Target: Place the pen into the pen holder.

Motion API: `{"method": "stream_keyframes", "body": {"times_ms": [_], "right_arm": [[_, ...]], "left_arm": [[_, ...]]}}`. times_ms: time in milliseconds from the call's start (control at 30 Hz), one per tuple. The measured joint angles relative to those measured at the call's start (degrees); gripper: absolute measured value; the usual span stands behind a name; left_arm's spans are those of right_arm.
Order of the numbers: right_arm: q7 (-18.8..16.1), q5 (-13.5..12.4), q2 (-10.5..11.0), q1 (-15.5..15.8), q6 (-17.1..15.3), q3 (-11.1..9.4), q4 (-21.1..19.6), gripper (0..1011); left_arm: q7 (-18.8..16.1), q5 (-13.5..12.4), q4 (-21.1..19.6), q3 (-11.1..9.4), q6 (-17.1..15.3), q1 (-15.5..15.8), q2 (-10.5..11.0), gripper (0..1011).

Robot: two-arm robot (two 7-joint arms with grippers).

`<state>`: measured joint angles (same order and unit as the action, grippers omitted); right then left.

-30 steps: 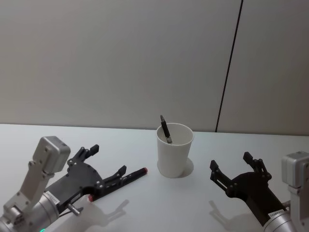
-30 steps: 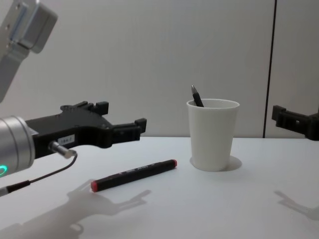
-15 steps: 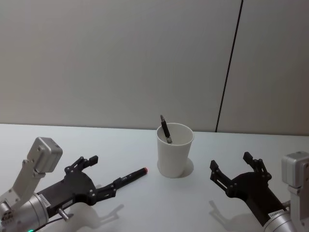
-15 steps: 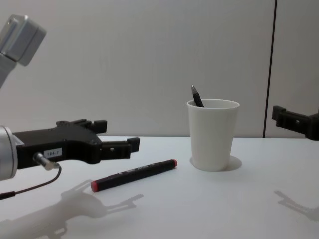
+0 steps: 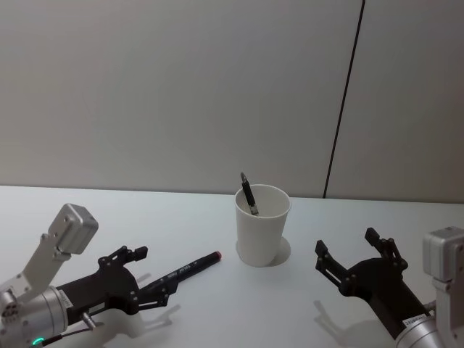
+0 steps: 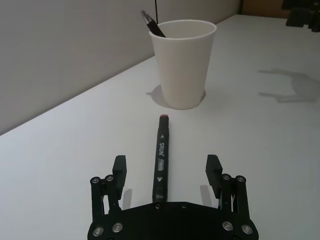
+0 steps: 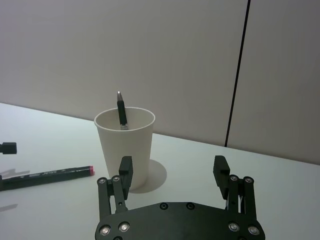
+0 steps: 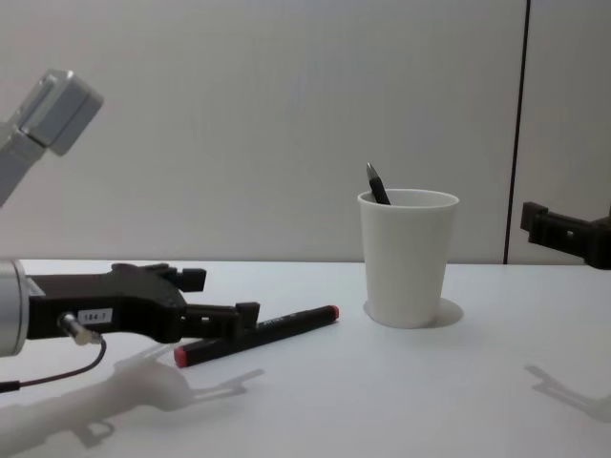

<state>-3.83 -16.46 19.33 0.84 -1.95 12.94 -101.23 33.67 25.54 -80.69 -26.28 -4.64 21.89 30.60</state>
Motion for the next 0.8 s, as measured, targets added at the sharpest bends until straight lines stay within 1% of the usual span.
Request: {"method": "stream_keyframes", "body": {"times_ms": [367, 800], "right_arm": [[0.0, 0.0, 0.0, 0.0, 0.0, 0.0, 0.0, 1001], [0.0, 0.0, 0.0, 0.0, 0.0, 0.0, 0.0, 1001]], "left_arm": [[3.9, 0.4, 5.2, -2.1, -1.6, 3.7, 0.0, 1000], [5.9, 0.3, 8.8, -4.0, -2.6, 6.4, -0.3, 1000]]}}
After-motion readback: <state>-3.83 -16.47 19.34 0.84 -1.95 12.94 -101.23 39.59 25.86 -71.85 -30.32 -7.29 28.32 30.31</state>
